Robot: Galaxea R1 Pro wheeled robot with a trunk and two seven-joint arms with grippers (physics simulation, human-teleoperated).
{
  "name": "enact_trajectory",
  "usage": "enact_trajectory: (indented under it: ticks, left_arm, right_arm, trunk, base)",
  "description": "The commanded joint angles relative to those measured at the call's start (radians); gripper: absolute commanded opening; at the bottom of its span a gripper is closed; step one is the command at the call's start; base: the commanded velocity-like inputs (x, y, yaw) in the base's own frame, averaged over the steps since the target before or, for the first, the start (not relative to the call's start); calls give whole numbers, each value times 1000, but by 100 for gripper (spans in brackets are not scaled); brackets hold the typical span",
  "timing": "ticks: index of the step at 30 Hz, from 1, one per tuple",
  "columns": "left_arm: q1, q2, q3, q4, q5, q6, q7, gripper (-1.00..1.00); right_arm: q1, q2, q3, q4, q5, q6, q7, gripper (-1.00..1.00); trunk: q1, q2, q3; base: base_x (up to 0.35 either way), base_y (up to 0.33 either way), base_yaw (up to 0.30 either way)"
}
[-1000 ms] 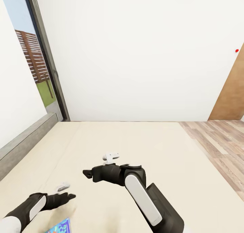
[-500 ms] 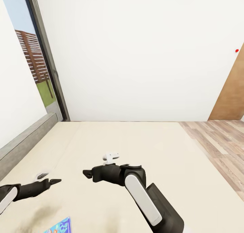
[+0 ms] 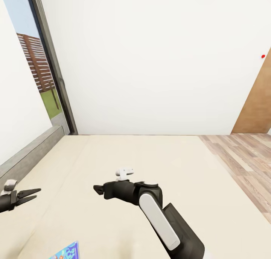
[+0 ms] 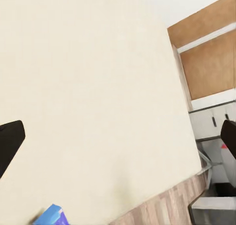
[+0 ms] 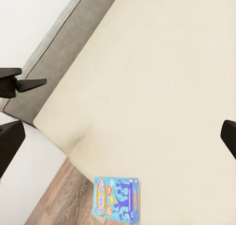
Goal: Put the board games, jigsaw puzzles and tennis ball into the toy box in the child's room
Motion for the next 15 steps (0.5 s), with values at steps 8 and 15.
enact_trajectory:
  ticks: [8, 15]
  left_arm:
    - [4, 4, 24, -26, 9, 38, -99, 100]
    - [-2, -12, 25, -15, 15, 60, -120, 100]
  right_arm:
    - [10, 0, -28, 28, 20, -35, 18, 100]
    - [6, 0, 10, 39, -9, -57, -1, 100]
  trunk:
    - [0, -1, -1]
    - [0, -1, -1]
  base:
    - [0, 0, 0]
    - [0, 0, 0]
